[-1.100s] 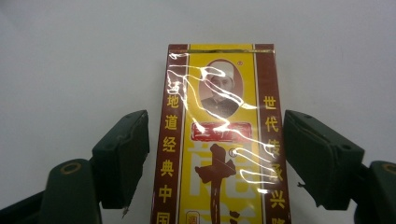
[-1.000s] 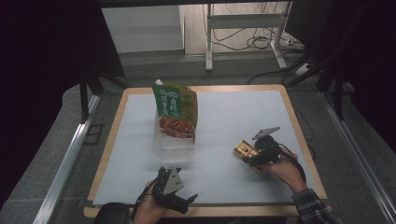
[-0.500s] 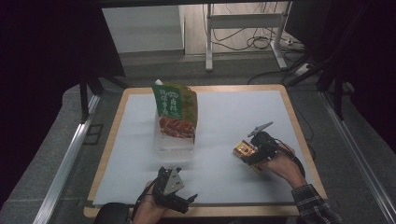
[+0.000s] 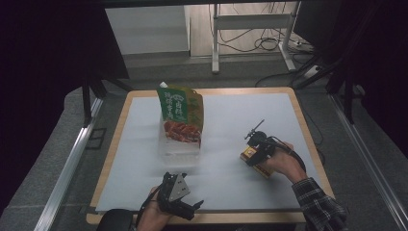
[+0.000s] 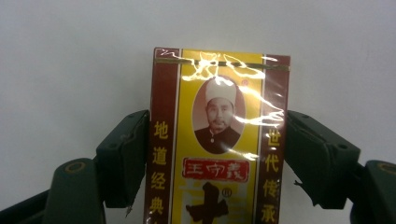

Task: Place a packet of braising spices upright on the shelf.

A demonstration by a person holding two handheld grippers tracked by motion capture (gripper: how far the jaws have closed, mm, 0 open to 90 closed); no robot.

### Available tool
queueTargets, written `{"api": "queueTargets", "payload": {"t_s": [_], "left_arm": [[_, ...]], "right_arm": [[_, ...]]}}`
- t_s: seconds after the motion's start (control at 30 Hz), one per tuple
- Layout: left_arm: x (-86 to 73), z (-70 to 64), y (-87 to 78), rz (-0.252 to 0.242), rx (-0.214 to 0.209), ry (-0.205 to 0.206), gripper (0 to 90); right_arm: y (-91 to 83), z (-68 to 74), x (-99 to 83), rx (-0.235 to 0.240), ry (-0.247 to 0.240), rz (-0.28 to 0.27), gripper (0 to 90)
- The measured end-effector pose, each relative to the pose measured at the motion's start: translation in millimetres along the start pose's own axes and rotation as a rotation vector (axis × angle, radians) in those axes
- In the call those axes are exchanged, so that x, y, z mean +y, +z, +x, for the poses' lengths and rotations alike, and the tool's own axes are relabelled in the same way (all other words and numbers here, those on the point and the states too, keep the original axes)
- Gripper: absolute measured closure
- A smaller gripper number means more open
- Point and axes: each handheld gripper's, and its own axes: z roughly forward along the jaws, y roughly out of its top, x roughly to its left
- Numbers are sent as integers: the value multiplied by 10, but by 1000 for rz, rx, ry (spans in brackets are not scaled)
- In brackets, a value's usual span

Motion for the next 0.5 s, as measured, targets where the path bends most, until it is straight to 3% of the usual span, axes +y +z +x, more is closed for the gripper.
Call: {"api": "queueTargets", "payload": {"t_s": [0.3, 0.4, 0.5], "left_arm": [[0, -5, 2, 1, 2, 4, 0], [2, -3, -2, -1, 4, 2, 0], [1, -2, -3, -2, 6, 2, 0]], "right_arm": [[39, 11, 95, -3, -2, 76, 308], [33, 21, 101, -10, 4, 81, 314], [7, 26, 83, -16, 3, 49, 315]]}}
